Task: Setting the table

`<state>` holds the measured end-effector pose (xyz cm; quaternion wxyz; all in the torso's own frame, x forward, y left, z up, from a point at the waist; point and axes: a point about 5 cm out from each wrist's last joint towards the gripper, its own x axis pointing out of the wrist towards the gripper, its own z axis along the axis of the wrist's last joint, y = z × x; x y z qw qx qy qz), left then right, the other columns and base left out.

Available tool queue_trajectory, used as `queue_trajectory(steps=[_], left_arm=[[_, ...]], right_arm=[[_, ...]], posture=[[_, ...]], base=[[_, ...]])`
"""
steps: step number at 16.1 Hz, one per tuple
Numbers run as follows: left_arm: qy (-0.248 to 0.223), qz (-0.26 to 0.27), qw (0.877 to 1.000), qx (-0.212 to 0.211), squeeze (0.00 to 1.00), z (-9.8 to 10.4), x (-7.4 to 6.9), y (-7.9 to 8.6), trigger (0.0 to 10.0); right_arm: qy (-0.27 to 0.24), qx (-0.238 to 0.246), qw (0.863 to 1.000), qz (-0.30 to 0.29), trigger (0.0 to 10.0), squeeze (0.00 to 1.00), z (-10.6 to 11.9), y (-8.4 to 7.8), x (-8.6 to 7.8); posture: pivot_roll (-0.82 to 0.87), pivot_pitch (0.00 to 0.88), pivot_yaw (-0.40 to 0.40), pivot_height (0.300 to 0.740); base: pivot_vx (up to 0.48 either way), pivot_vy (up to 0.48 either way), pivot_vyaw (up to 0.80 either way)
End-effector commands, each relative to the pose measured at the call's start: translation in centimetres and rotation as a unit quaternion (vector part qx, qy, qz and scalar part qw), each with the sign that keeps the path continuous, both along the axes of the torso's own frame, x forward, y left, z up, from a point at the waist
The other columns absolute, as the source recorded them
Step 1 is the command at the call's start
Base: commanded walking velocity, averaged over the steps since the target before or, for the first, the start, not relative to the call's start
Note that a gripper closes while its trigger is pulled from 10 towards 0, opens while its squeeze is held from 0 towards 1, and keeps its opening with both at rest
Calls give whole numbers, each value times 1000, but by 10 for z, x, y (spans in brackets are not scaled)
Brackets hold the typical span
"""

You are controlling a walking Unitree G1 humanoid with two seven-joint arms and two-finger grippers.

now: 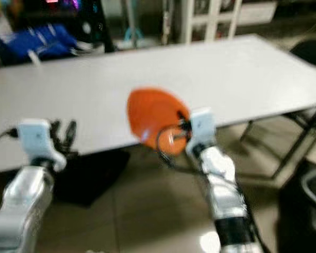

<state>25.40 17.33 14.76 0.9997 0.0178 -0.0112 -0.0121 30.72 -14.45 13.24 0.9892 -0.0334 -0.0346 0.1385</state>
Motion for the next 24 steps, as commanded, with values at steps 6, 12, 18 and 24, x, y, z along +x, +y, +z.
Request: queue_trajectory(steps=[6, 12, 18, 24], left_arm=[[-16, -6, 1000, 9, 0, 7, 4, 1, 10000], [-25, -7, 1000, 8, 0, 10, 7, -2, 10000], [-20, -3, 1000, -1, 0, 8, 7, -4, 10000], [-8, 7, 1000, -6, 0, 5, 3, -4, 10000]], right_arm=[[-69, 8, 998, -1, 0, 0, 41, -1, 20], [-95, 24, 995, 16, 0, 0, 59, 14, 30], [-42, 134, 989, 34, 0, 0, 89, 42, 70], [127, 243, 961, -45, 0, 0, 78, 31, 105]], posture=[[-95, 0, 70, 740], [-94, 0, 75, 740], [-86, 0, 71, 740], [-50, 0, 48, 740]], base=[[469, 0, 0], [158, 0, 0], [0, 0, 0], [0, 0, 0]])
